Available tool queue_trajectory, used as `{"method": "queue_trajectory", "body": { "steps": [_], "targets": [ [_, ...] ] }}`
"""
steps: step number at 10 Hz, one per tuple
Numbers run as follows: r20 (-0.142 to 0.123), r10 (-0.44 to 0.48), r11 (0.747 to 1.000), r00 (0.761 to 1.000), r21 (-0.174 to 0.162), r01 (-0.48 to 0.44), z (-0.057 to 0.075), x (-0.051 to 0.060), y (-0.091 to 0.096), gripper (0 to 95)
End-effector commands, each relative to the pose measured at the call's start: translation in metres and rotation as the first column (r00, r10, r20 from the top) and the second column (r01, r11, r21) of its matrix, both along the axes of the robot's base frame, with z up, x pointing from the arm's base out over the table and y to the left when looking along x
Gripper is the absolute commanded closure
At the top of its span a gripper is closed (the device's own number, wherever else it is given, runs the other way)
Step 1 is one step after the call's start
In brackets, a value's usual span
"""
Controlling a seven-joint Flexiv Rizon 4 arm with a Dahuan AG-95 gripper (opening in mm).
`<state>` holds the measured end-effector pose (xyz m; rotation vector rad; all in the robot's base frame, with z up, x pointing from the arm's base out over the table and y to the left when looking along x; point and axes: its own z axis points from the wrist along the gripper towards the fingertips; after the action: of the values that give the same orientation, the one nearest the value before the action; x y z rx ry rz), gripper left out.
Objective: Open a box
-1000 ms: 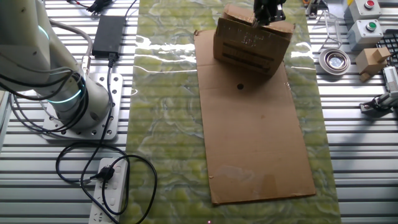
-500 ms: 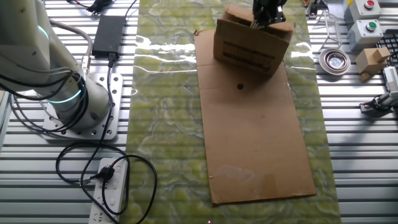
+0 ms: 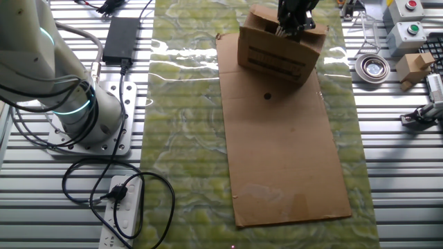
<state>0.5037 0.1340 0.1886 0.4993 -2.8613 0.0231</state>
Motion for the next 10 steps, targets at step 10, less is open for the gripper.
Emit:
{"method": "queue_trajectory", "body": {
  "steps": [10],
  "targets": [
    [-0.012,0.063,0.998,0.998,-0.001,-0.063,0.001,-0.007,-0.014,95.0]
  ]
}}
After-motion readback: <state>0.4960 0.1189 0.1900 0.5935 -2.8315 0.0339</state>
